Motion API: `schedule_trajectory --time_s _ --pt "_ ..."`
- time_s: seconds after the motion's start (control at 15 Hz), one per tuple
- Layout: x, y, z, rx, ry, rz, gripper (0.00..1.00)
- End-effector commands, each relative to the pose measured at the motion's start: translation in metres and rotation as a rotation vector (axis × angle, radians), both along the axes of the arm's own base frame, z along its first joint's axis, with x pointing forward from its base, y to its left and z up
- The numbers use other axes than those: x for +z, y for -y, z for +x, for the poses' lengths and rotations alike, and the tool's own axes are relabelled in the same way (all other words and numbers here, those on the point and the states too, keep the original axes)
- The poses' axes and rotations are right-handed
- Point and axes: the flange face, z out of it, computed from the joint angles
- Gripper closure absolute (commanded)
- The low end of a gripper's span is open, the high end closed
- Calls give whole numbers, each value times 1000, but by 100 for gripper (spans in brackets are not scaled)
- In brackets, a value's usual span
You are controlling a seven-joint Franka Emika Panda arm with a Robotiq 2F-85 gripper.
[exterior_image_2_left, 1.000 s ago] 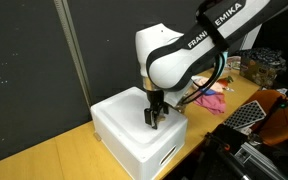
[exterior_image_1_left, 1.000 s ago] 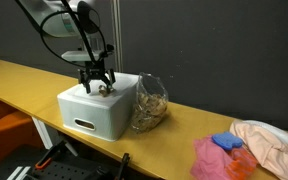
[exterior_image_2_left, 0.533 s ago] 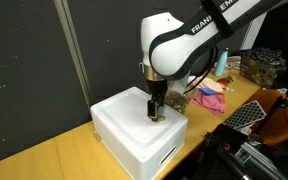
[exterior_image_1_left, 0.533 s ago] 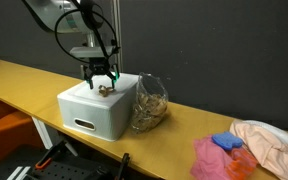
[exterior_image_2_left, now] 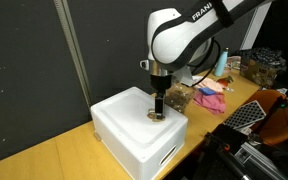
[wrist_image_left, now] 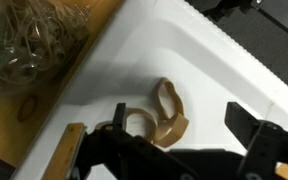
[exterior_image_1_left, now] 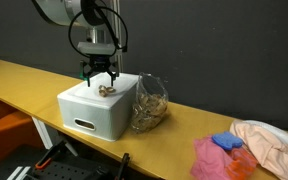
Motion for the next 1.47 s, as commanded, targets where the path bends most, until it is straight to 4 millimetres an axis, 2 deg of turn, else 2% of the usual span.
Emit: schedule_trajectory --time_s 0.0,0.53,1.2,1.27,1.33,1.4 --pt "-3 9 5 60 6 20 0" --pt "-23 -3 11 128 -9 14 0" --pt "-29 -15 25 155 18 10 0" --pt "-29 -16 24 154 16 8 5" --pt "-30 -17 23 157 15 7 28" --pt "-29 -17 21 152 12 2 29"
